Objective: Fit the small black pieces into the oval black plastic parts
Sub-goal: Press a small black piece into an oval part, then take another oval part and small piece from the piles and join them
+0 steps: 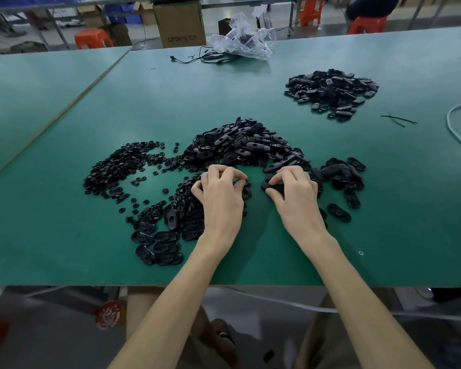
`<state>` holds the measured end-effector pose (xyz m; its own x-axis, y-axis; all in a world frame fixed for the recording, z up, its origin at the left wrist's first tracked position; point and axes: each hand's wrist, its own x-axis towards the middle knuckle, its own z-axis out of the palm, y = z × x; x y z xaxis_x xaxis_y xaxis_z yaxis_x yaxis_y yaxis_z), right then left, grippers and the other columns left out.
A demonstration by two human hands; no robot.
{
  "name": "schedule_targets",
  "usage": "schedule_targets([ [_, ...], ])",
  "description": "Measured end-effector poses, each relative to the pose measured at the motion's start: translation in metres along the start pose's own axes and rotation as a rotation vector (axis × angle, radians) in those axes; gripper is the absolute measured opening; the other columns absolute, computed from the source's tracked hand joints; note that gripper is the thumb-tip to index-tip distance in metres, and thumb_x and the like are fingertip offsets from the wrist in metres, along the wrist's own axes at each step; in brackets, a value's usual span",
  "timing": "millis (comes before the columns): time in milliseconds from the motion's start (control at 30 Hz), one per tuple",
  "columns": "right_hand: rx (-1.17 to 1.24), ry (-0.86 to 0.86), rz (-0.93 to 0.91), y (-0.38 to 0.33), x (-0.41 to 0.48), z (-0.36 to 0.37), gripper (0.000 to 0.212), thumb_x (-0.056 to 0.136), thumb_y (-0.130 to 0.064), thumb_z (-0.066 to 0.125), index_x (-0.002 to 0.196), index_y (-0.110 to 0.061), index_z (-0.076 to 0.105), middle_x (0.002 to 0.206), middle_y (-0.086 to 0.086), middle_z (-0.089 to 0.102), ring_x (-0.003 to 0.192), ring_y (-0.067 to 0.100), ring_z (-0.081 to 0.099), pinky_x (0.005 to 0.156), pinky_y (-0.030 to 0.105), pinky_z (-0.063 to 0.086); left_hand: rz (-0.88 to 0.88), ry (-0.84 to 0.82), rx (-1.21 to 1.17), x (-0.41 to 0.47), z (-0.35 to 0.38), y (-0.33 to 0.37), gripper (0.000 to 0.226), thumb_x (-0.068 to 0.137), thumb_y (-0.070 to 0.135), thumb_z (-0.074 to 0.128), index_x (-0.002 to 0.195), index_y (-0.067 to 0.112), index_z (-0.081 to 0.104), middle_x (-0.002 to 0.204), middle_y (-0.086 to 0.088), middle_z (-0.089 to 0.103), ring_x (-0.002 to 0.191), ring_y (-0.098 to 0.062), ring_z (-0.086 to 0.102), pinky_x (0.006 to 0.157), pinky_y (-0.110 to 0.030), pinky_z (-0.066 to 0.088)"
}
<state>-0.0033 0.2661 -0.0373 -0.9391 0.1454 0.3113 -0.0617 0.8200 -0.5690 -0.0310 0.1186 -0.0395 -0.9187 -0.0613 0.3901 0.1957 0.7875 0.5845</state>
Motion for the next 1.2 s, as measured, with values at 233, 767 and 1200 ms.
schedule_targets([
  [233, 0.031, 0.128, 0.009, 0.0021, 0.0015, -0.0002, 0.007, 0.097, -0.015, 0.072, 0.102, -0.015, 0.068, 0.108, -0.004, 0.062, 0.107, 0.020, 0.053, 0.090, 0.025, 0.025, -0.014, -0.008, -0.095, 0.0009, -0.0026, 0.0002, 0.010, 0.104, 0.024, 0.061, 0.110, 0.029, 0.068, 0.108, 0.013, 0.062, 0.105, -0.010, 0.053, 0.092, -0.028, 0.018],
  [767, 0.566, 0.247, 0.082, 0.0058, 0.0024, -0.0092, 0.015, 0.100, -0.007, 0.067, 0.101, -0.021, 0.072, 0.108, -0.003, 0.064, 0.078, 0.007, 0.073, 0.076, 0.023, 0.057, -0.007, -0.097, -0.427, -0.0006, -0.0050, 0.0010, 0.008, 0.105, 0.021, 0.061, 0.106, 0.026, 0.068, 0.087, 0.013, 0.071, 0.086, -0.004, 0.067, 0.082, -0.020, 0.049],
  [1200, 0.597, 0.168, 0.046, 0.0046, 0.0024, -0.0094, 0.022, 0.090, 0.001, 0.077, 0.100, -0.018, 0.072, 0.110, -0.002, 0.062, 0.096, 0.008, 0.072, 0.089, 0.019, 0.057, 0.048, -0.074, -0.462, 0.0005, -0.0048, 0.0021, 0.013, 0.100, 0.010, 0.067, 0.109, 0.017, 0.072, 0.101, 0.008, 0.071, 0.092, -0.001, 0.064, 0.079, -0.009, 0.045],
])
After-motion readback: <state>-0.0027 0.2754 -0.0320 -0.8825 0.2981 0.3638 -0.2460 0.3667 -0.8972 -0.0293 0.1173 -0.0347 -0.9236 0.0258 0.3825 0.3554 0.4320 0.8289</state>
